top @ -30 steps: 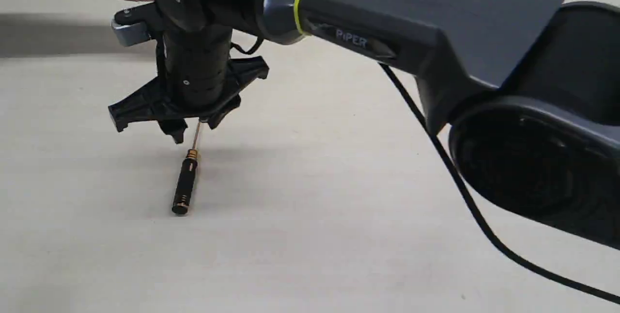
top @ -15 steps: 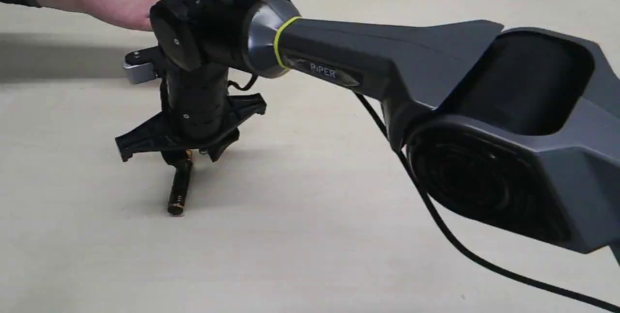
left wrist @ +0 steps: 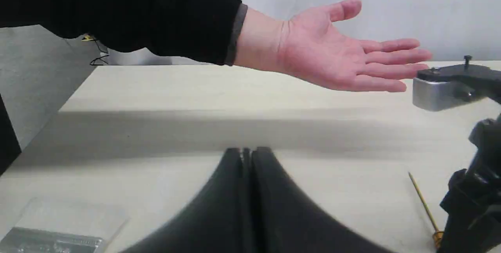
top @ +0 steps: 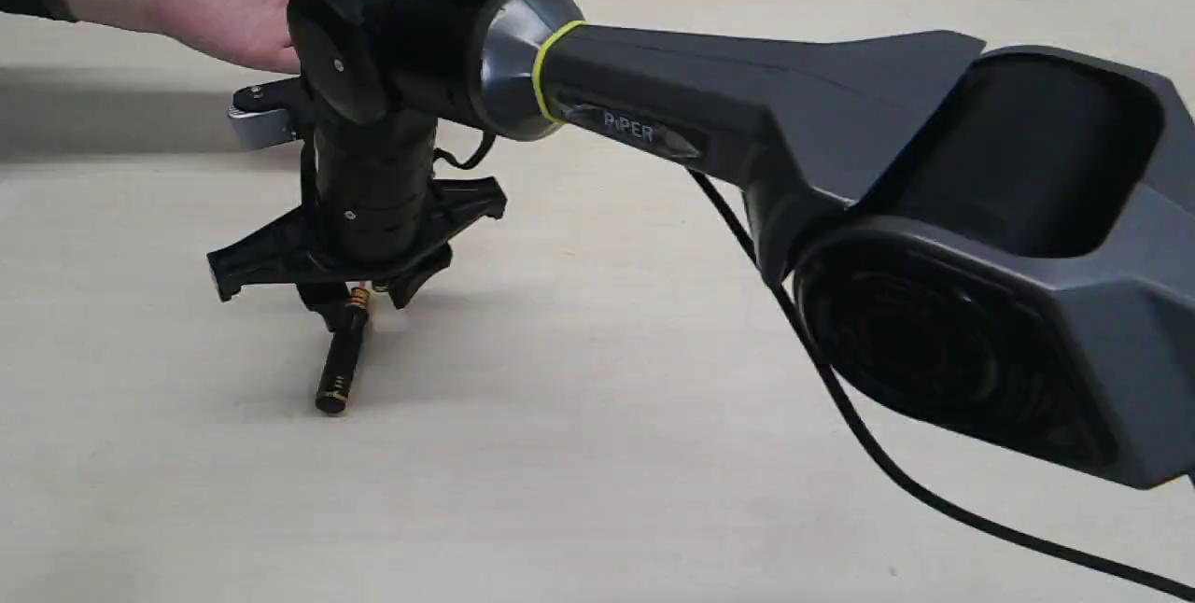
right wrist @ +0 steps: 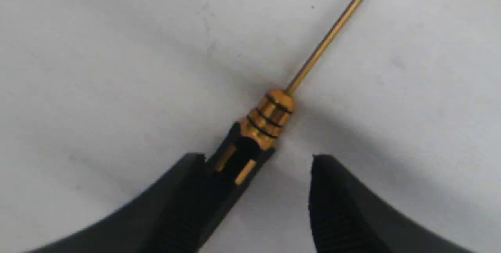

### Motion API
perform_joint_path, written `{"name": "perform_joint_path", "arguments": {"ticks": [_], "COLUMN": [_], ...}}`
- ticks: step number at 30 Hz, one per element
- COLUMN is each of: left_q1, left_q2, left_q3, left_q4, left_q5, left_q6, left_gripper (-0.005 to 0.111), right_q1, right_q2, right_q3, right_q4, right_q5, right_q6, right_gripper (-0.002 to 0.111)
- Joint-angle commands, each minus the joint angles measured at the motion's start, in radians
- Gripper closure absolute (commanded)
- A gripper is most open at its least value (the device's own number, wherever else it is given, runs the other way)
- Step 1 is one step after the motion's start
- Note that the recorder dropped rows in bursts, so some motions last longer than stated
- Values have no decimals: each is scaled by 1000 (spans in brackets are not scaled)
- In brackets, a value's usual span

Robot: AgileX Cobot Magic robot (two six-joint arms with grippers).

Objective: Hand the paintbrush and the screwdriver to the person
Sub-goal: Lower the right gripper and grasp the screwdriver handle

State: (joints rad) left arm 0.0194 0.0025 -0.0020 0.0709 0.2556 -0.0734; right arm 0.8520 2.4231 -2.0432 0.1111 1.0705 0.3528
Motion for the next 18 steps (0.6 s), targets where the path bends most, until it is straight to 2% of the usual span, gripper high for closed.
{"name": "perform_joint_path", "arguments": {"ticks": [1, 9, 18], "left_q1": [-8, -8, -8], "left_q2": [-2, -2, -2], "left_q3": [2, 2, 2], "left_q4": [-1, -1, -4], "left_q5": [-8, -8, -4], "left_q6": [-2, -2, -2], "left_gripper": [107, 107, 107], "right_q1": [2, 23, 23], "right_q2": [-17, 14, 48], "right_q3": [-3, -3, -3], "right_q4": [9, 4, -41], "right_q5": [1, -68, -45], "right_q6": [2, 2, 38], "right_gripper": [63, 63, 63]}}
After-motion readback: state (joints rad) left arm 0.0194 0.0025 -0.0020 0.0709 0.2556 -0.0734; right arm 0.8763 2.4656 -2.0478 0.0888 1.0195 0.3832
